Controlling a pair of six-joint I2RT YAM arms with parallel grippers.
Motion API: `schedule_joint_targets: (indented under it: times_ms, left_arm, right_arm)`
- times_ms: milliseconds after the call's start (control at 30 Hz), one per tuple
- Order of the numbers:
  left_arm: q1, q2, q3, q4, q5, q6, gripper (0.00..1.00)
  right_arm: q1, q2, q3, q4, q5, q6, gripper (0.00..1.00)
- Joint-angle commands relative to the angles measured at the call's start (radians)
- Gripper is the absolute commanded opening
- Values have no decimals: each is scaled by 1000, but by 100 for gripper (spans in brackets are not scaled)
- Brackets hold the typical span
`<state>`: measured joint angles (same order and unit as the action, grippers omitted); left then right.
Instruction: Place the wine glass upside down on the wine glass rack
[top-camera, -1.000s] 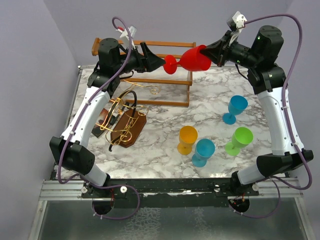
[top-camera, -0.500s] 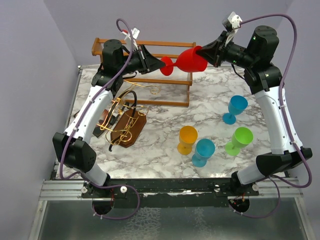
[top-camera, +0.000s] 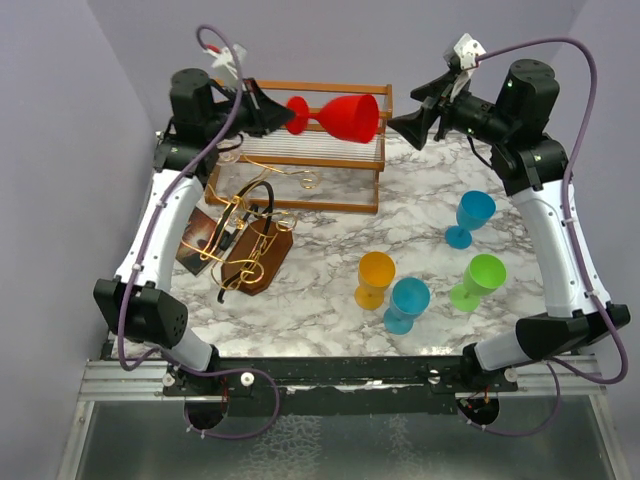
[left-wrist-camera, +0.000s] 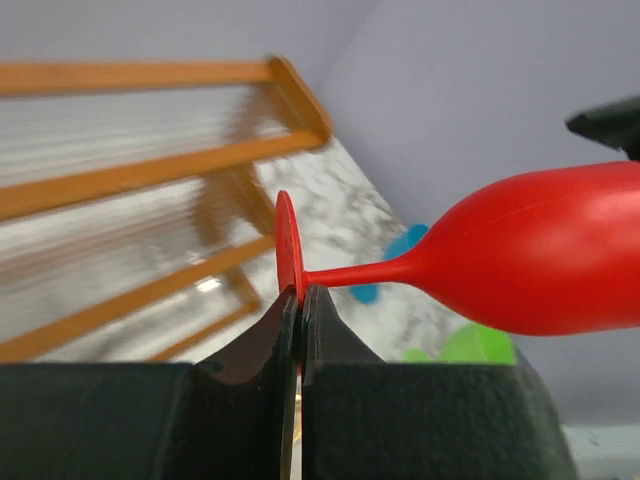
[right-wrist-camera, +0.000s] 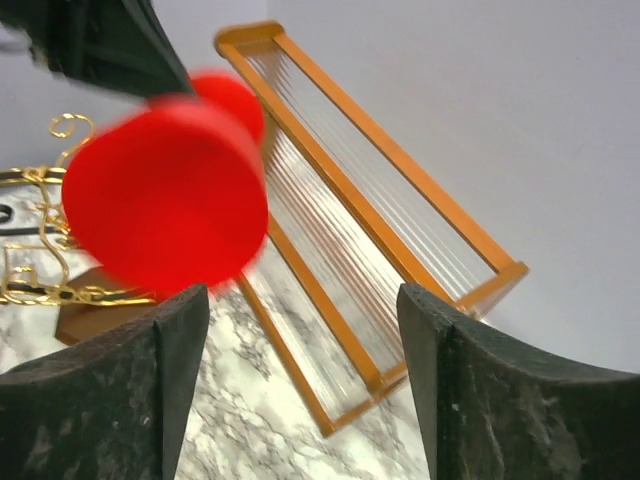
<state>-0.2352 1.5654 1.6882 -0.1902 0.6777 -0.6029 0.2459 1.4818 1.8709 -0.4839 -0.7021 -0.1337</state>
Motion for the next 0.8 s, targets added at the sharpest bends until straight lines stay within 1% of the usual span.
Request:
schedule_joint_targets:
  times_ms: [0, 67, 167, 267, 367, 533, 633, 767]
  left_arm:
    - [127, -116, 134, -145, -154, 252, 0]
    - [139, -143, 179, -221, -291, 414, 0]
    - [143, -179, 230, -293, -502, 627, 0]
    - [156, -207, 269, -328, -675, 786, 0]
    - [180, -223, 297, -351, -816, 942, 0]
    - [232, -252, 290, -354, -1051, 1183, 0]
    - [262, -270, 248, -342, -1158, 1348, 0]
    - [277, -279, 177, -373, -1209, 1551, 0]
  right_arm:
    - [0, -75, -36, -71, 129, -111, 80]
    - [0, -87, -52, -99, 160, -148, 83]
    - [0, -101, -73, -140, 178, -199, 85]
    - [-1, -115, -96, -159, 195, -237, 87]
    - [0, -121, -110, -171, 201, -258, 88]
    - [1, -122, -107, -193, 188, -267, 88]
    - [0, -122, -105, -199, 180, -269, 88]
    - [1, -121, -115, -200, 168, -268, 88]
